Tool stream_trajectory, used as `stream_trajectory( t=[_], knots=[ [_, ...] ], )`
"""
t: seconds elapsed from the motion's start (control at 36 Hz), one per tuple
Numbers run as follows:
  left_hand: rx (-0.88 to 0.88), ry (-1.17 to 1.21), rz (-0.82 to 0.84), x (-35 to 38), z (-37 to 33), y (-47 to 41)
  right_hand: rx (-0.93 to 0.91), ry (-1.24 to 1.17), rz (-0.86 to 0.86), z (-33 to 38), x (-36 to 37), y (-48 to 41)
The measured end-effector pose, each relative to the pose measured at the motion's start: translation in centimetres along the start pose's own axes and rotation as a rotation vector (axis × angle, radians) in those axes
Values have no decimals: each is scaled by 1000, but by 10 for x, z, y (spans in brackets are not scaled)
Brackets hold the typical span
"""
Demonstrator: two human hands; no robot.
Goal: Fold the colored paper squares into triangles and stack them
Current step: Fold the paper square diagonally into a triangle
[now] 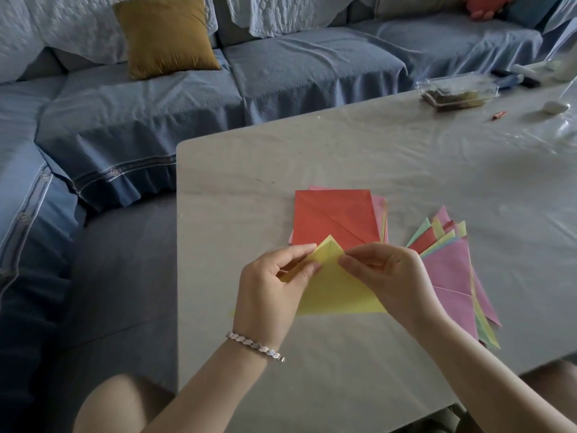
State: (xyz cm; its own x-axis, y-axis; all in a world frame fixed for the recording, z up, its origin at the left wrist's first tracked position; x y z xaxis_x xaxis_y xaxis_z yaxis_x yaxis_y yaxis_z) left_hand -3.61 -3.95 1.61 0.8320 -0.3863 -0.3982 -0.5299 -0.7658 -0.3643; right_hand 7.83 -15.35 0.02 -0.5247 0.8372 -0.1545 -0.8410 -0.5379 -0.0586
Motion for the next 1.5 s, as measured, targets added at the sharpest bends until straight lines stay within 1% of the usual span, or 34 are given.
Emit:
stream_trajectory(
  t=[0.11,0.17,0.28,0.67,0.78,0.92,1.0,1.14,1.5],
  knots=[
    [51,22,-16,-2,-10,0,-20,-28,-66,7,-4,3],
    [49,37,-17,-2,-12,0,-10,-46,-87,9,-6,4],
    [26,58,-15,-4,-13,0,-34,-32,-99,14,-6,5],
    [75,27,-24,-7,-21,1,-44,-23,-105,20,-9,9],
    [21,38,-7,-5,-19,2,3,6,-77,18,-9,8],
    [-146,95,27,-4,-10,5,155,1,-4,10,-7,7],
    [-208,135,64,-2,-7,6,195,20,44,7,-5,7],
    [-221,128,106,0,-5,6,203,80,50,4,-5,5],
    [-232,119,109,0,-2,8,207,138,56,-3,-4,4]
  ],
)
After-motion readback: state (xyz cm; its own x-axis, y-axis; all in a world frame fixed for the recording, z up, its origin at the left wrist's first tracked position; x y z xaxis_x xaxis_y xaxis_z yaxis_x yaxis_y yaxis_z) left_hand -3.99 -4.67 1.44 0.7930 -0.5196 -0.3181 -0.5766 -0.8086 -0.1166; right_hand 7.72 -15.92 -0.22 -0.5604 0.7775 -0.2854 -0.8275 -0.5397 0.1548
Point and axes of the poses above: each hand's wrist, its own y-axis away from the middle knuckle, its own x-axis out of the palm, z = x × y, the point moved 6 cm from there along -y, towards the middle knuckle, and after that the axes turned 8 degrees about -z, right-handed, at the moved point
